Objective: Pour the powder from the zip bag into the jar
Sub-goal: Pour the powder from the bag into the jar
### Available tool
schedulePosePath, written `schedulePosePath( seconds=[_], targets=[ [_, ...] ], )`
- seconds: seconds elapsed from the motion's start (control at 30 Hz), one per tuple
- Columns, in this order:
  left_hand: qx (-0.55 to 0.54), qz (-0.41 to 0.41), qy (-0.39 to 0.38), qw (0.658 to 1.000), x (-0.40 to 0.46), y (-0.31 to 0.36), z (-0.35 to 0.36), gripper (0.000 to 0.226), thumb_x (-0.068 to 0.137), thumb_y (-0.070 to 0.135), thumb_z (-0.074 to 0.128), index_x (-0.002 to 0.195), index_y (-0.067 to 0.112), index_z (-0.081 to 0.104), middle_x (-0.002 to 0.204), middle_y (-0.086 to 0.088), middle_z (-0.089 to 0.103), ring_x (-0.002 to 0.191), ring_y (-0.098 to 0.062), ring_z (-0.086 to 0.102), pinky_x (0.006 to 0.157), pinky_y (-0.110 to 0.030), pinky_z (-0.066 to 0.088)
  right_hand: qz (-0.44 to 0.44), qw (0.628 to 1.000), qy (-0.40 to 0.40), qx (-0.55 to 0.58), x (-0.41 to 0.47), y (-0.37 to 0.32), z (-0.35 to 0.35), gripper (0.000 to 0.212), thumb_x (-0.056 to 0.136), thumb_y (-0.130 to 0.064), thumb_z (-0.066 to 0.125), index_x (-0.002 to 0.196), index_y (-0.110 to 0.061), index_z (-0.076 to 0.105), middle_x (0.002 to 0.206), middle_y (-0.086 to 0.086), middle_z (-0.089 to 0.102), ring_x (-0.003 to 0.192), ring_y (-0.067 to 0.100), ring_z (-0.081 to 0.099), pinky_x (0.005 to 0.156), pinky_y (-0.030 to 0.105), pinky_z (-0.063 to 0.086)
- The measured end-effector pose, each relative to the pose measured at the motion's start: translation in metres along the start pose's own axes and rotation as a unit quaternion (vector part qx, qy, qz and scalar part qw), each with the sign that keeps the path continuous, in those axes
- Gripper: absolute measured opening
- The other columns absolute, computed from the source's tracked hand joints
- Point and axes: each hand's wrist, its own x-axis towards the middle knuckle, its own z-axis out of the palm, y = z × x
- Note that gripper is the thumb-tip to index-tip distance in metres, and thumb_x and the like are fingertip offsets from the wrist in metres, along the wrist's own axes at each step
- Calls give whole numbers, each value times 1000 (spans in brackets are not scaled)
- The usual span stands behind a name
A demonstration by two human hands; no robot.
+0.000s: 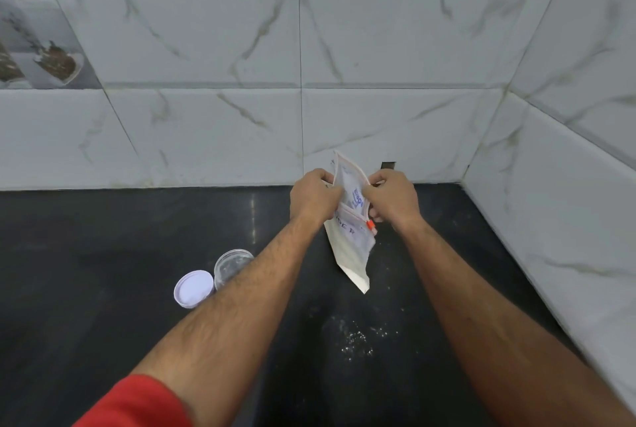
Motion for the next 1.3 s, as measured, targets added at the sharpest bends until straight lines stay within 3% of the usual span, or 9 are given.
schedulePosePath(
  seconds=[0.13, 0.27, 0.37, 0.5, 0.63, 0.87, 1.07, 1.2, 1.3],
  targets=[
    [35, 32, -12, 999, -3, 5, -1, 18, 79, 16, 58, 94, 21, 67, 83, -1, 75, 66, -19, 71, 63, -32, 60, 43, 983, -135, -115, 0, -4, -10, 19, 85, -15, 64, 104, -13, 66, 80, 7, 71, 60, 19, 68, 60, 33, 63],
    [94, 35, 23, 995, 0, 1, -19, 9, 83, 20, 59, 87, 20, 67, 76, -2, 72, 75, -25, 69, 67, -32, 55, 32, 970, -28, -240, 12, -6, -35, 22, 79, -11, 57, 97, -15, 70, 82, 5, 69, 71, 28, 68, 67, 32, 56],
    [111, 25, 39, 993, 2, 6, -27, 16, 85, 20, 52, 90, 22, 67, 75, -5, 70, 81, -27, 68, 65, -30, 49, 42, 988, -25, -144, 21, -9, -43, 24, 74, -5, 47, 78, -13, 69, 58, 6, 66, 47, 24, 63, 54, 32, 58],
    [114, 32, 47, 992, 6, 10, -30, 23, 90, 21, 49, 101, 20, 69, 85, -6, 72, 84, -28, 68, 66, -30, 47, 47, 999, 16, -5, 24, -9, -47, 24, 72, -10, 44, 70, -14, 68, 53, 6, 65, 45, 19, 61, 48, 30, 56],
    [115, 85, -1, 990, 3, 2, -25, 41, 88, 18, 53, 128, 20, 62, 127, -8, 58, 106, -29, 64, 81, -31, 47, 52, 996, -11, 78, 19, -5, -36, 26, 69, -5, 42, 72, -6, 67, 43, 3, 55, 35, 17, 55, 43, 28, 52],
    [39, 134, -110, 984, 1, -10, -18, 69, 81, 30, 60, 147, 19, 44, 138, -2, 59, 120, -23, 59, 102, -39, 48, 56, 995, -36, 69, 17, -3, -23, 29, 72, -2, 43, 75, -10, 70, 39, 2, 58, 38, 17, 60, 46, 29, 54],
    [26, 116, -28, 993, 7, -25, -14, 48, 91, 16, 61, 138, 21, 56, 98, 12, 67, 94, -14, 67, 84, -28, 51, 66, 992, -27, 100, 11, 2, -15, 31, 76, 4, 40, 77, -5, 70, 47, 7, 60, 43, 22, 65, 54, 39, 61],
    [21, 145, -44, 988, -1, -33, -17, 30, 89, 23, 61, 116, 27, 72, 67, 22, 63, 63, 4, 56, 65, -17, 47, 78, 990, 12, 118, 10, 10, -13, 31, 71, 4, 40, 70, -8, 68, 45, 5, 62, 49, 27, 71, 57, 38, 61],
    [24, 162, -79, 983, -12, -27, -20, 31, 82, 34, 54, 107, 32, 72, 65, 24, 62, 61, 3, 55, 59, -19, 46, 82, 988, 21, 133, 7, 11, -9, 29, 69, 1, 41, 67, -9, 68, 48, 7, 66, 48, 25, 71, 55, 37, 61]
  ],
)
